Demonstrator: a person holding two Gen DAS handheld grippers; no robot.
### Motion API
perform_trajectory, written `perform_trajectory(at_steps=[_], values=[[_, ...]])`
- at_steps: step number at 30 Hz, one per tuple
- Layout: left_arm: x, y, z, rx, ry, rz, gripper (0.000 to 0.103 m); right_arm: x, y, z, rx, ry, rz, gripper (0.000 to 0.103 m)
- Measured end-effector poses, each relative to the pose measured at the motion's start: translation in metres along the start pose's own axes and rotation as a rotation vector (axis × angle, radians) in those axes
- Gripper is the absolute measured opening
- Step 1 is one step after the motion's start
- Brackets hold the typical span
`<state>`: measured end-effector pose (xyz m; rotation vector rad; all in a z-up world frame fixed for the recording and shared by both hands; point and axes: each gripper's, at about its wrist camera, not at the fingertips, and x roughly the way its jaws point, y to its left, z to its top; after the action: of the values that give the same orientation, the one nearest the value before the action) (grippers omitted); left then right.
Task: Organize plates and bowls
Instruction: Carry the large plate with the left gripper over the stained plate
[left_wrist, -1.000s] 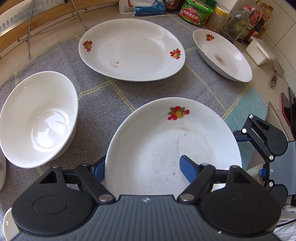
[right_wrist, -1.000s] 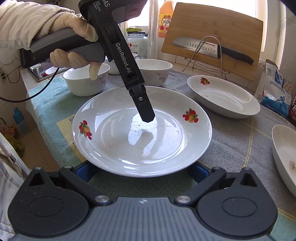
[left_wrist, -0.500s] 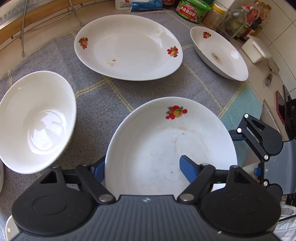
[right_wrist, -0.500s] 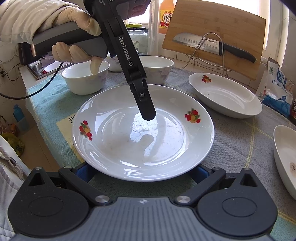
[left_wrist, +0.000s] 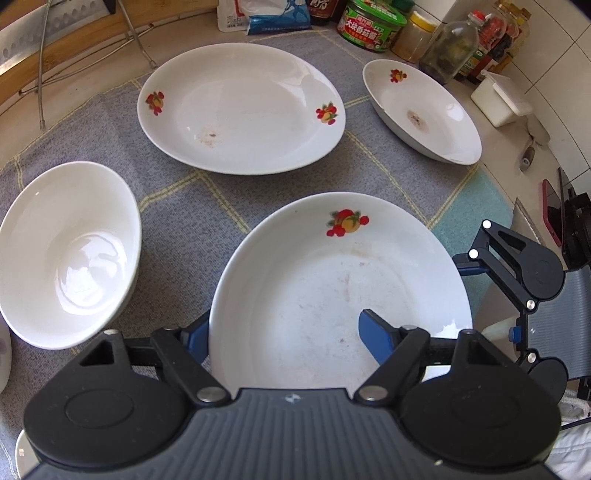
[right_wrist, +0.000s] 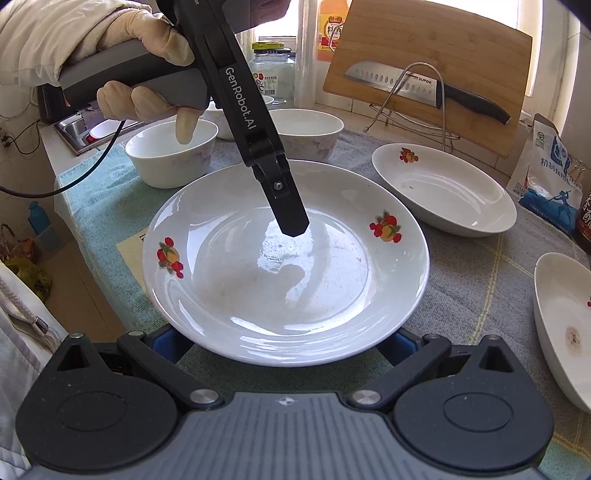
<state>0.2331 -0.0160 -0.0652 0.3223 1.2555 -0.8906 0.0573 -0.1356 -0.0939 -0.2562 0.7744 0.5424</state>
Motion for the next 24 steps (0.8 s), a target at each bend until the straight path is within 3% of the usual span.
perform_trajectory(at_steps=[9, 24], values=[[-0.003, -0.018, 0.019, 0.037, -0.026, -0.011, 0.079, -0.021, -0.017, 0.003, 0.002, -0.007, -0.031, 0.103], [0.016, -0.059, 0.08, 0.146, -0.035, -0.037, 0.079, -0.054, -0.063, -0.009, 0.077, -0.022, -0.121, 0.103]])
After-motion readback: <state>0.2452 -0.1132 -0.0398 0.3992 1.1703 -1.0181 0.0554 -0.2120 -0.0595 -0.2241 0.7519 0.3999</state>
